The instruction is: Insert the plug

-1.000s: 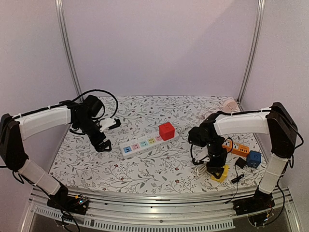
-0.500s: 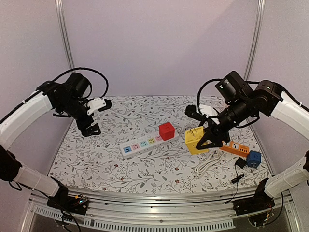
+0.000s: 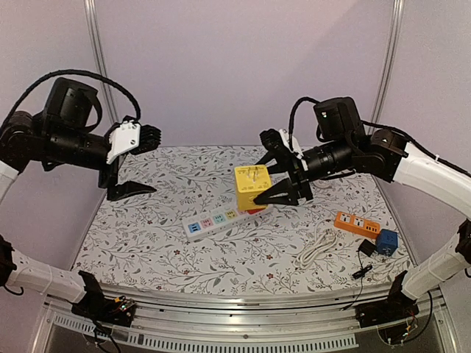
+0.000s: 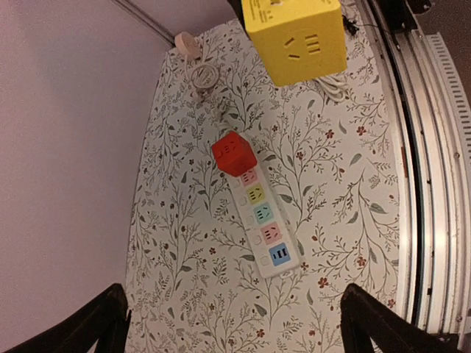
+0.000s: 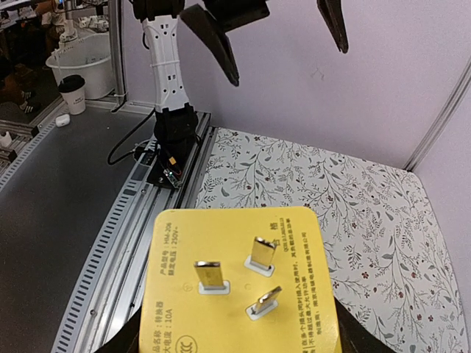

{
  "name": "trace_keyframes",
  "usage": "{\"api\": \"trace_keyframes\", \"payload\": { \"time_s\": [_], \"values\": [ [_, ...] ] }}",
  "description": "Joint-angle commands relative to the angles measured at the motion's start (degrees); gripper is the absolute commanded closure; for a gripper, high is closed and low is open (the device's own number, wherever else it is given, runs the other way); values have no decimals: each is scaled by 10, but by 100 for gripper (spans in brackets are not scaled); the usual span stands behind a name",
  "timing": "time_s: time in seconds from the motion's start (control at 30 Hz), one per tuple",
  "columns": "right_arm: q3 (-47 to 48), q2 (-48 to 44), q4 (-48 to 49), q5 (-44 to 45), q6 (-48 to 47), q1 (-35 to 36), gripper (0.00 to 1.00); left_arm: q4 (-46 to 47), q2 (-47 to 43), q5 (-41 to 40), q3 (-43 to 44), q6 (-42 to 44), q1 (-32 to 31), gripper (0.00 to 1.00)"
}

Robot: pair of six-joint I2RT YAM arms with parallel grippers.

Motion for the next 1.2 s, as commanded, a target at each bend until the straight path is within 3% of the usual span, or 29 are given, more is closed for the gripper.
{"api": "trace_keyframes", "payload": {
  "time_s": [0.0,0.07,0.13,0.23,0.37,0.57,0.7,0.93,1.07,1.17],
  "values": [
    [44,15,41,-9,62,2,100,129,29,-129,-34,176,-132,1],
    [61,23,20,11,98,2,100,259,-15,-125,-110,328,-151,0],
    [66,28,20,27,126,2,100,399,-44,-108,-198,427,-153,0],
    [55,28,75,49,188,2,100,540,-38,-129,-270,416,-169,0],
    [55,23,103,14,254,1,100,629,-18,-136,-281,352,-180,0],
    [49,12,92,3,262,1,100,757,-2,-49,-320,512,-177,1],
    [45,4,91,10,259,2,100,716,2,-27,-309,523,-174,0],
    [53,5,88,-3,255,1,100,563,11,-24,-282,532,-161,1],
    [60,13,85,-3,259,1,100,577,25,-19,-271,528,-161,1],
    [60,14,85,-4,260,1,100,580,37,-31,-255,513,-161,10]
  ]
}}
